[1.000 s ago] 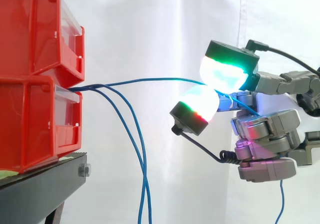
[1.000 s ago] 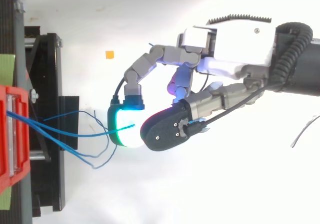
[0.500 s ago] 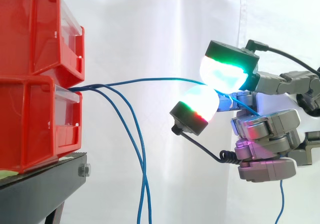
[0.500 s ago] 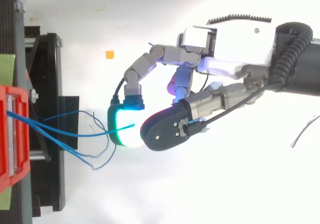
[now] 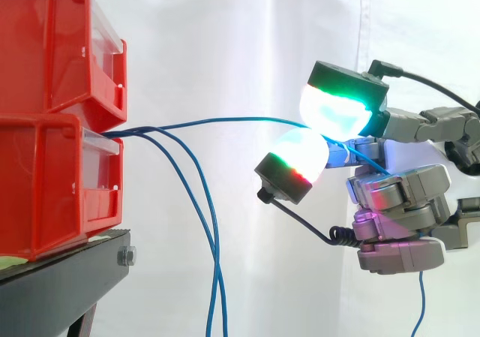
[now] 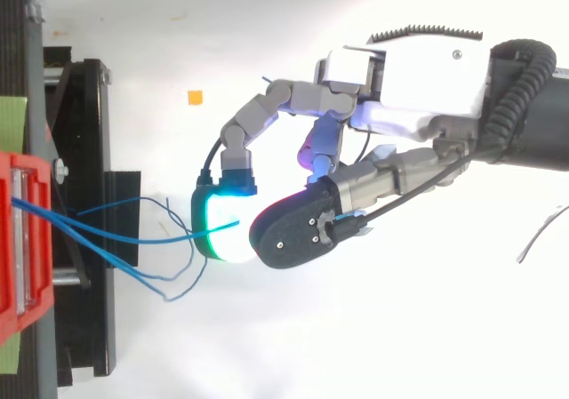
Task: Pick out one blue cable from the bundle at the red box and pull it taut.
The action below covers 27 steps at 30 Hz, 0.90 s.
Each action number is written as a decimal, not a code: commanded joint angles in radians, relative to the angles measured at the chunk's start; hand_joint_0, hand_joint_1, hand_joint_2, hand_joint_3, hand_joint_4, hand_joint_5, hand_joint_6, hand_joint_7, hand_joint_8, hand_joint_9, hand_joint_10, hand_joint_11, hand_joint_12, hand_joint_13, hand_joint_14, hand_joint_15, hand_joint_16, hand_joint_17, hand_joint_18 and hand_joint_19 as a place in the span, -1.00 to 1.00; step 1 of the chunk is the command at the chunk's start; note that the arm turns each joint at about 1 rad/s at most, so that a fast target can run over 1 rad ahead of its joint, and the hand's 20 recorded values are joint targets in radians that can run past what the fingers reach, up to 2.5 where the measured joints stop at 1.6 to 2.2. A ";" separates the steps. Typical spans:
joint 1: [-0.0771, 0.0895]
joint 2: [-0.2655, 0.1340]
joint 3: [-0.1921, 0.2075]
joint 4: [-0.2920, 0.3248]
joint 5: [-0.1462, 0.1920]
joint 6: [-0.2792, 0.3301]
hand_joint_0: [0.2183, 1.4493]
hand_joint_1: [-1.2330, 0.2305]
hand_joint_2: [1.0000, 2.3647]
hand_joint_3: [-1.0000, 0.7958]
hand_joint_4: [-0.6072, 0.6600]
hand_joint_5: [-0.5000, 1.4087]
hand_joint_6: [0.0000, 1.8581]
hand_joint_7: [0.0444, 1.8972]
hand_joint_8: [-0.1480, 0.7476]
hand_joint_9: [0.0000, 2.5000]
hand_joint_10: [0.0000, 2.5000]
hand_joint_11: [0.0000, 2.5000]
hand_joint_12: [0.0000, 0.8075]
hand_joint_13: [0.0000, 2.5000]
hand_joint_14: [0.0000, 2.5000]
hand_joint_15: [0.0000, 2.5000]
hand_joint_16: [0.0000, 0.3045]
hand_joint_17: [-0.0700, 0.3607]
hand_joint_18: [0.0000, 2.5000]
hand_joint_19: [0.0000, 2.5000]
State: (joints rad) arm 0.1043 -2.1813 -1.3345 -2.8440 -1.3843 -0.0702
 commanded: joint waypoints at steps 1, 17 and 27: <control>0.000 0.000 0.000 0.000 -0.001 0.001 -0.35 -0.19 -0.97 -0.19 -0.16 -0.60 0.00 -0.08 -0.22 0.24 -0.99 0.39 -0.39 -0.08 0.27 0.08 -0.80 -0.35 -0.11 0.25; 0.000 0.000 0.000 0.000 0.001 0.001 -0.35 -0.19 -0.97 -0.19 -0.16 -0.60 0.00 -0.07 -0.22 0.23 -0.99 0.38 -0.37 -0.08 0.24 0.10 -0.80 -0.35 -0.12 0.24; 0.000 0.000 0.000 0.000 0.001 0.001 -0.35 -0.19 -0.97 -0.19 -0.16 -0.60 0.00 -0.08 -0.23 0.23 -0.99 0.36 -0.38 -0.07 0.23 0.09 -0.79 -0.34 -0.13 0.23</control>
State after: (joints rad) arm 0.1043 -2.1813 -1.3345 -2.8440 -1.3838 -0.0693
